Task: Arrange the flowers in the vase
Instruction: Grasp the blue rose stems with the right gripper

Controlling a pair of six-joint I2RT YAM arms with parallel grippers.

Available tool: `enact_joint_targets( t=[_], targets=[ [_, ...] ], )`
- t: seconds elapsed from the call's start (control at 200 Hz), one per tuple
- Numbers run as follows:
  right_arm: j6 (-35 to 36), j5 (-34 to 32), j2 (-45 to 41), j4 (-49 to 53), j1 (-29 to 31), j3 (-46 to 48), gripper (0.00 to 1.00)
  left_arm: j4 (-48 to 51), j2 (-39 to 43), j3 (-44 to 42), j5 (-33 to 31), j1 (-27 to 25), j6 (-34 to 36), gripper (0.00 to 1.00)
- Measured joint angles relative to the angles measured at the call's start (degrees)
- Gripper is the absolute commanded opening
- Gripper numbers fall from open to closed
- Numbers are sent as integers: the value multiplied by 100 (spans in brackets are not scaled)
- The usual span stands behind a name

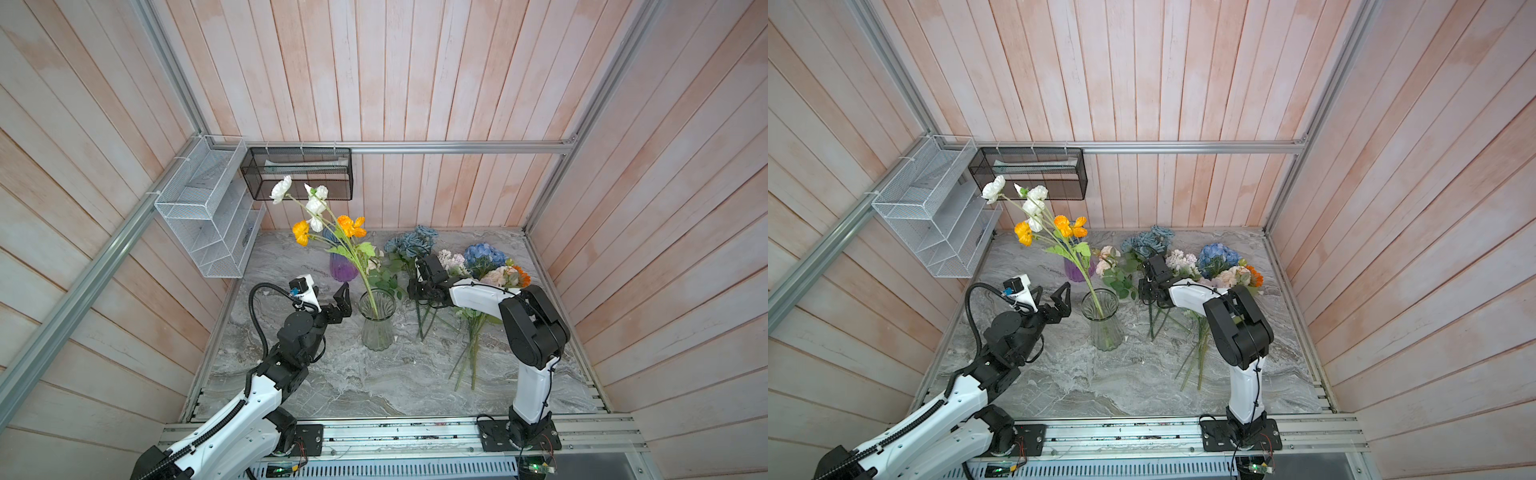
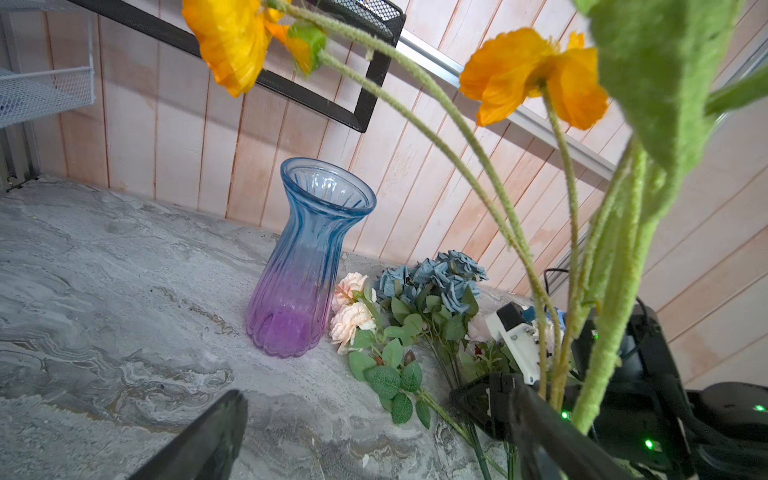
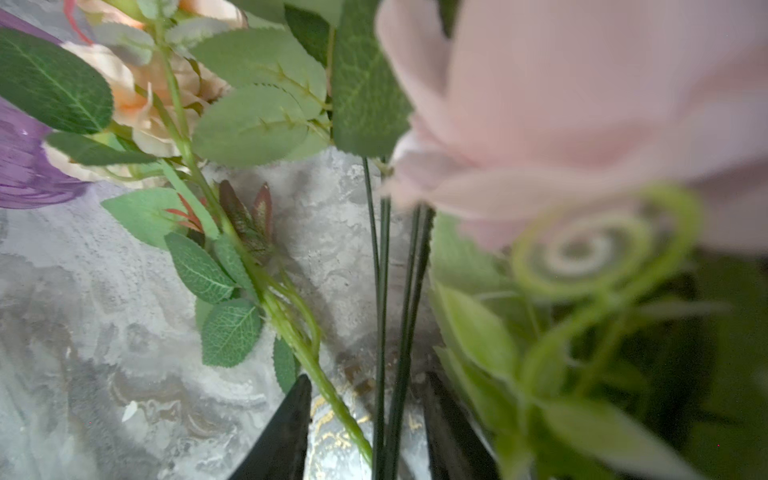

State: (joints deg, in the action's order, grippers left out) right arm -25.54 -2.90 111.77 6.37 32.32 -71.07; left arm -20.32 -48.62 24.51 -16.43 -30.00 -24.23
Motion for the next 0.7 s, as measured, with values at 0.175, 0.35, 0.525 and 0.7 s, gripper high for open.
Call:
enact_joint_targets(
  t=[0.175,0.35,0.525,0.7],
  targets=[
    [-35,-140,160,44,0,-155,37,-74,-155,0,92,37,15,100],
    [-76,-190,302,7,0,-166,31,-74,-184,0,120,48,61,100],
    [-101,-234,358,-37,0,-195,21,-72,-105,0,120,48,63,100],
    [-120,-236,358,-81,0,-195,15,-68,-61,0,120,59,59,100]
  ],
)
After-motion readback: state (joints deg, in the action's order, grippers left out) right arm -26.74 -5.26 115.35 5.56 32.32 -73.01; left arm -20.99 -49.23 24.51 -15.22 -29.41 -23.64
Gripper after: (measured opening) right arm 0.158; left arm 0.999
